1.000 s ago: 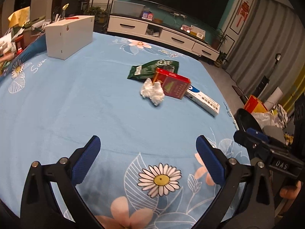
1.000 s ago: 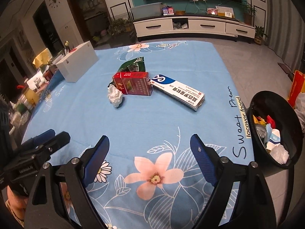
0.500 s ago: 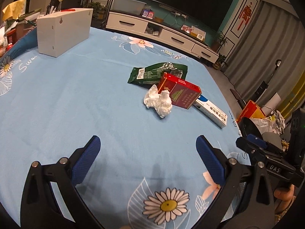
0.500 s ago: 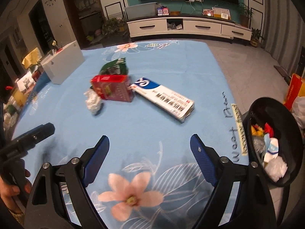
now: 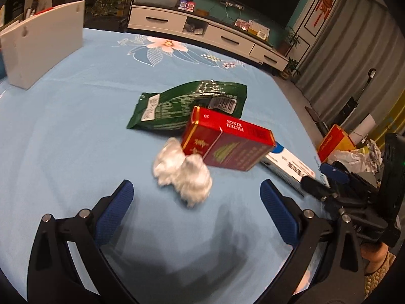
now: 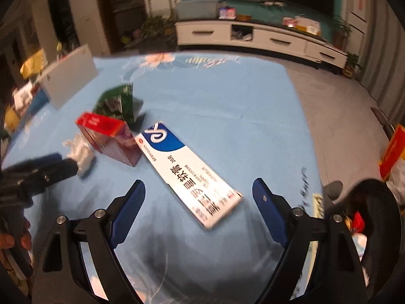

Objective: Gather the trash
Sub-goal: 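Grasp the white tissue with the left gripper while the right gripper grasps the medicine box, then carry the tissue and medicine box over the bin and open both grippers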

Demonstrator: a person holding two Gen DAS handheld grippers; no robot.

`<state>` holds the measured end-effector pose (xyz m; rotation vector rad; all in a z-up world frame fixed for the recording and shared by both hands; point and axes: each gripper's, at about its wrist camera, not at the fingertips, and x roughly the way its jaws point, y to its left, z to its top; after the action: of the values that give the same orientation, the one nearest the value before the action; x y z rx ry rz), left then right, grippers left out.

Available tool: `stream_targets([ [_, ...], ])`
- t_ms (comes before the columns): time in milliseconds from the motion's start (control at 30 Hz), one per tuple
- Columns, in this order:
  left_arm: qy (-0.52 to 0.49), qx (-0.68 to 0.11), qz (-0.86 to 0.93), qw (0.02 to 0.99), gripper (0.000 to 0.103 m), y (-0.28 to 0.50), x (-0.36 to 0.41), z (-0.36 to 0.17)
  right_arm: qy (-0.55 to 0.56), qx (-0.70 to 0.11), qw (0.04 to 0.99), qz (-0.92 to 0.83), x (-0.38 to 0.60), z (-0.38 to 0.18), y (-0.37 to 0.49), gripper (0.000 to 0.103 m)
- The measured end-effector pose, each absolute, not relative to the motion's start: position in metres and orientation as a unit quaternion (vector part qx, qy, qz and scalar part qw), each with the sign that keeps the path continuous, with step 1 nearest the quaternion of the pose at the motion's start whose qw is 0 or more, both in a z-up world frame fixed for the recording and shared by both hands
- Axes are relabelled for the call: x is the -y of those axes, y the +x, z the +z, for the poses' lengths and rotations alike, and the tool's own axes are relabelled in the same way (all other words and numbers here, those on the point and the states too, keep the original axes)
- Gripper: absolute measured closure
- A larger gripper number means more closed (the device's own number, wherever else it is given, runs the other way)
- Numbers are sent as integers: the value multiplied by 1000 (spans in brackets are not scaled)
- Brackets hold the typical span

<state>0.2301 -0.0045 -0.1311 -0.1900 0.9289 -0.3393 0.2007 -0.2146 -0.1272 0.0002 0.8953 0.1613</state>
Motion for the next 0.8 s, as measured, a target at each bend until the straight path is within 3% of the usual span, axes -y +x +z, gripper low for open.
stream_targets([
  [100,-94,-452,-157,873,10,241,11,-139,-23,-440,893,91,209,-137,213,19],
  [167,-92,-451,-154,874,16,244,12,-142,-39,-447,889,90,206,-144,218,31],
  [200,-87,-450,-153,875,24,245,14,-141,-44,-452,886,94,204,-146,220,39],
  [300,-87,-448,-148,877,49,245,12,-143,-48,-452,885,102,202,-147,220,51],
  [400,-103,-449,-148,875,69,244,4,-144,-48,-451,885,105,201,-145,214,57],
  [533,-109,-442,-153,877,77,233,-3,-139,-31,-451,886,99,202,-144,202,58],
  [800,-114,-435,-167,878,78,198,-16,-127,39,-429,898,87,223,-126,160,58],
])
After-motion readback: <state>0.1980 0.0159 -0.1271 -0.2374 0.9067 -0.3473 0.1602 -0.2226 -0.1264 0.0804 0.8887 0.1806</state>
